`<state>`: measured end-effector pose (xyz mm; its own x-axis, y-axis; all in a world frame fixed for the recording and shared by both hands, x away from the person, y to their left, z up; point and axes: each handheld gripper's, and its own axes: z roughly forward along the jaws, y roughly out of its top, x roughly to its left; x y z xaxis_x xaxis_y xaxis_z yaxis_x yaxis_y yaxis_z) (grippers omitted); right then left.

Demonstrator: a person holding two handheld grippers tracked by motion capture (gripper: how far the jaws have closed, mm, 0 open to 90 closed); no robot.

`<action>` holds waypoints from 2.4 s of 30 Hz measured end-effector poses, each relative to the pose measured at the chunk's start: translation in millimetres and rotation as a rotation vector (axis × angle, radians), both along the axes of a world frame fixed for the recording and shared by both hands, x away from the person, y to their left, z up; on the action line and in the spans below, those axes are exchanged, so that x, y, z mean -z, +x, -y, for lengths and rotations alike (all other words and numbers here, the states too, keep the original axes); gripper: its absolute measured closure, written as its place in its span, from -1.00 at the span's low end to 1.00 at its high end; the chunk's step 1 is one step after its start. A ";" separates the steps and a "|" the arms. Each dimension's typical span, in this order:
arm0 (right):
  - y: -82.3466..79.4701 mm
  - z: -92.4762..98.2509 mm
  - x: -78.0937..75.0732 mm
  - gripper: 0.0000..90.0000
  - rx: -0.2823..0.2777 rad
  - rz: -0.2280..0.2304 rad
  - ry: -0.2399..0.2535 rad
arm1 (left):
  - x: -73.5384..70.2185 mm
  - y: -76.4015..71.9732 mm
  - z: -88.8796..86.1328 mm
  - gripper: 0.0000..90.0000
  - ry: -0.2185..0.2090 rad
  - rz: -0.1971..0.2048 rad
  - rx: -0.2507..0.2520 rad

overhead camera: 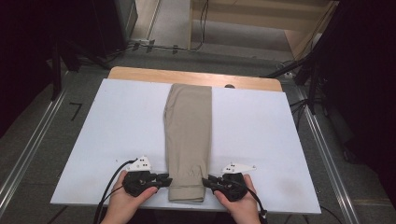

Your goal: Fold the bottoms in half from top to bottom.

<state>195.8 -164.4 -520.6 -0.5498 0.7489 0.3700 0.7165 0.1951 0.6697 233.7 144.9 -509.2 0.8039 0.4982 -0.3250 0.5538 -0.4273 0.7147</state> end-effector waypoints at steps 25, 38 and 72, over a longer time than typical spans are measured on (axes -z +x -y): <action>-46.1 3.5 -30.9 0.80 -0.045 0.114 0.061 | -28.5 -35.3 -10.8 0.87 -0.106 0.027 0.085; -59.2 21.1 -59.3 0.49 0.001 0.253 0.112 | -45.1 -41.3 -2.8 0.37 -0.180 0.159 0.112; 28.4 24.2 -53.8 -0.84 -0.109 0.286 -0.007 | -47.5 59.1 -3.0 -1.00 -0.168 0.186 0.026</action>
<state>224.2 -188.6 -466.8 -0.7080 0.6819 0.1834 0.4737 0.2660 0.8396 292.8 147.8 -461.6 0.8692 0.4285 -0.2466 0.3966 -0.3063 0.8654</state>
